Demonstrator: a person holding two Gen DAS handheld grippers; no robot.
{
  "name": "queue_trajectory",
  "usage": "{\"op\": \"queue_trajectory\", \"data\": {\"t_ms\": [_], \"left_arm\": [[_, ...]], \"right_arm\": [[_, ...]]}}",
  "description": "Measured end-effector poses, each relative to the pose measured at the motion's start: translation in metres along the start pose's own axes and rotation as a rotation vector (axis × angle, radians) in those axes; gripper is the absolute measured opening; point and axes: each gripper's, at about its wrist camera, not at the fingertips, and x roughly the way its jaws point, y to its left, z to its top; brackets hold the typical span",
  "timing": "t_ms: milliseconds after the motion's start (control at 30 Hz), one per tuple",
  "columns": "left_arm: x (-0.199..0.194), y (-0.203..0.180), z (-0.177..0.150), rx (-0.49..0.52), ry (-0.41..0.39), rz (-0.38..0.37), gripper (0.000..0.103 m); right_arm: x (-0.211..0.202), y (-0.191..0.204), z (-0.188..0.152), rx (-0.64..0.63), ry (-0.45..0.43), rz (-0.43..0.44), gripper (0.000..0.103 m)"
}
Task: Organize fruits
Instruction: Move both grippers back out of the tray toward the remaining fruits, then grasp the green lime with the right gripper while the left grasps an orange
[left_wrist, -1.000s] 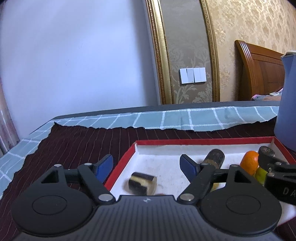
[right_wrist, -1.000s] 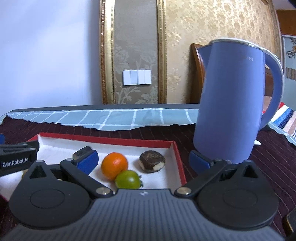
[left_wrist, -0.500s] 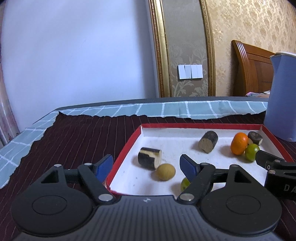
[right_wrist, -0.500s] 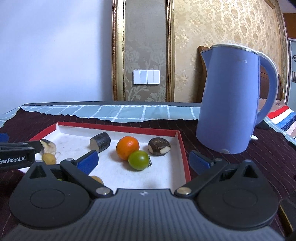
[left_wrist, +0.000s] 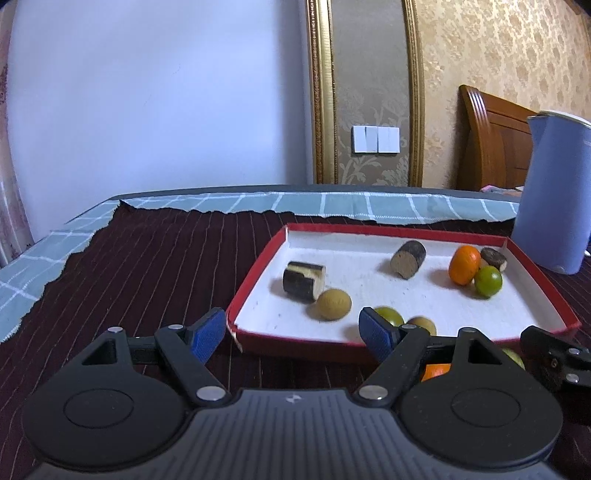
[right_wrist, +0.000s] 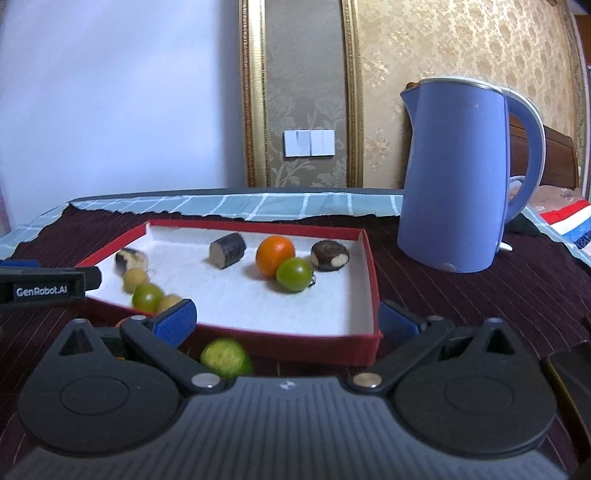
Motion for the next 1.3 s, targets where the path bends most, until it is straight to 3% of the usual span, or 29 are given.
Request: {"op": "queue_trajectory", "data": {"t_ms": [167,233,367,533,767,800,833,1233,1300], "left_arm": [[-0.007,0.005,-0.01,-0.005,0.013,-0.021,0.079],[-0.01,0.007,-0.014,-0.006,0.014,-0.02,0.079],[-0.015,0.008,-0.019,0.0,0.004,-0.012,0.079],[-0.013,0.008,-0.021,0.006,0.017,-0.015,0.079],[-0.013,0.005,-0.024,0.012,0.027,-0.028,0.079],[-0.013,0.004,-0.025,0.014,0.028,-0.035,0.079],[-0.014,0.003,-0.025,0.019,0.028,-0.046,0.079],[-0.021,-0.033,-0.029,0.154,0.011,-0.221,0.079],[-0.014,-0.043,-0.029,0.179,0.03,-0.213,0.079]], "right_arm": [[-0.012,0.007,-0.008,-0.037,0.03,0.058,0.102],[-0.013,0.011,-0.01,-0.056,0.053,0.078,0.092],[-0.007,0.018,-0.015,-0.075,0.107,0.11,0.083],[0.007,0.023,-0.019,-0.077,0.176,0.138,0.054],[0.025,0.024,-0.014,-0.056,0.225,0.179,0.044],[0.026,0.025,-0.014,-0.062,0.225,0.176,0.041],[0.027,0.026,-0.014,-0.068,0.221,0.168,0.032],[0.009,0.011,-0.016,-0.043,0.179,0.099,0.03],[0.01,0.007,-0.017,-0.026,0.184,0.1,0.03]]}}
